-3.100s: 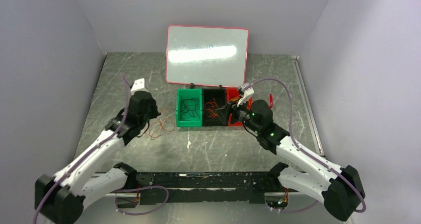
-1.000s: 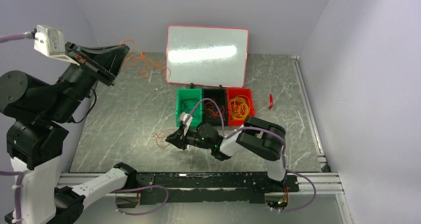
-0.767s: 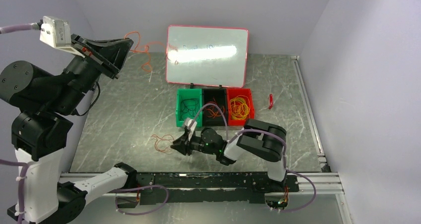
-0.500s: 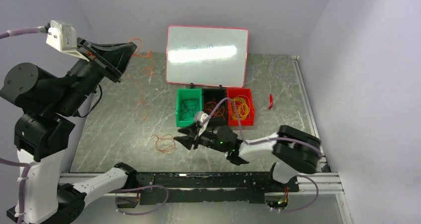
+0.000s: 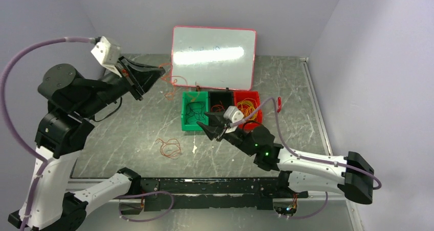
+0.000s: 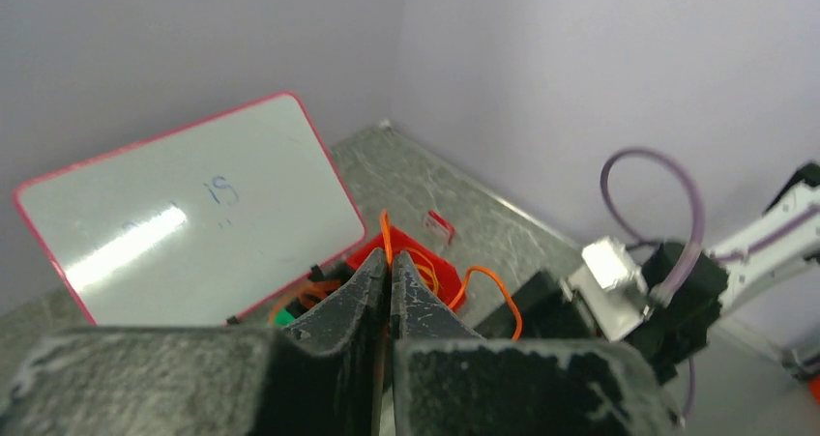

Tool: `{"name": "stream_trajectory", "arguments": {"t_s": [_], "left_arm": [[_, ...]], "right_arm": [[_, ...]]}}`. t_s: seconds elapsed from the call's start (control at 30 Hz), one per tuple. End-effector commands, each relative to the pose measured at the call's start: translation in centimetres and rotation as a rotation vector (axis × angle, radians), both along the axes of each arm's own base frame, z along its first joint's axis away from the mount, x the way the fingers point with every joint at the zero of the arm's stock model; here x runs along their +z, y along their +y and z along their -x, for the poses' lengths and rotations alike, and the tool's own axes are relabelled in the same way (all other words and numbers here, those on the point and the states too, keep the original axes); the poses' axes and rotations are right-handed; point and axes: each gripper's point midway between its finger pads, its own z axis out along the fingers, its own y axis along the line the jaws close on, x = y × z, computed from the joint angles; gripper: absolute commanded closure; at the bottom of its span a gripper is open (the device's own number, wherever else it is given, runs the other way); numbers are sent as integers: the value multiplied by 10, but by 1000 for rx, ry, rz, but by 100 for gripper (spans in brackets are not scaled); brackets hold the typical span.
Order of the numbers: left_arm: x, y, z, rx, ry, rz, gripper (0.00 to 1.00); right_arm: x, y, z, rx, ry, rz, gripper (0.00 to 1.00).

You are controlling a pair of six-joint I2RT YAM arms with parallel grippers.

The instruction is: Untangle the cables

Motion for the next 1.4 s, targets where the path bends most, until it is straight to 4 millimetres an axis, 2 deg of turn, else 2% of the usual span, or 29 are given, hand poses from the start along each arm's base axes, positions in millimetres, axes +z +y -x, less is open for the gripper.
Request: {"name": "stream_trajectory", "arguments": {"t_s": [0.0, 0.2, 0.33, 0.53, 0.77, 0.97, 1.2, 1.37], "left_arm": [[-17, -20, 18, -165, -28, -51, 93], [-50, -37, 25, -307, -10, -129, 93], [-66, -43, 26, -360, 6, -164, 93], [-82, -50, 29, -423, 20, -184, 93], [-83, -51, 34, -455, 8, -190, 93], [-85, -52, 40, -485, 3, -189, 93], [-84, -51, 45, -496, -2, -186, 93], [-85, -51, 47, -504, -3, -183, 93]], "right_arm": [[19, -21, -11, -106, -45, 20, 53], [38, -42, -21, -207, -77, 35, 53], [47, -47, -19, -210, -104, 37, 52], [47, -22, -9, -95, -120, 73, 49], [52, -1, -5, -25, -137, 53, 48], [46, 20, -14, 22, -105, 100, 48], [41, 24, -26, -24, -108, 128, 50], [32, 35, -23, 38, -96, 148, 52]]}}
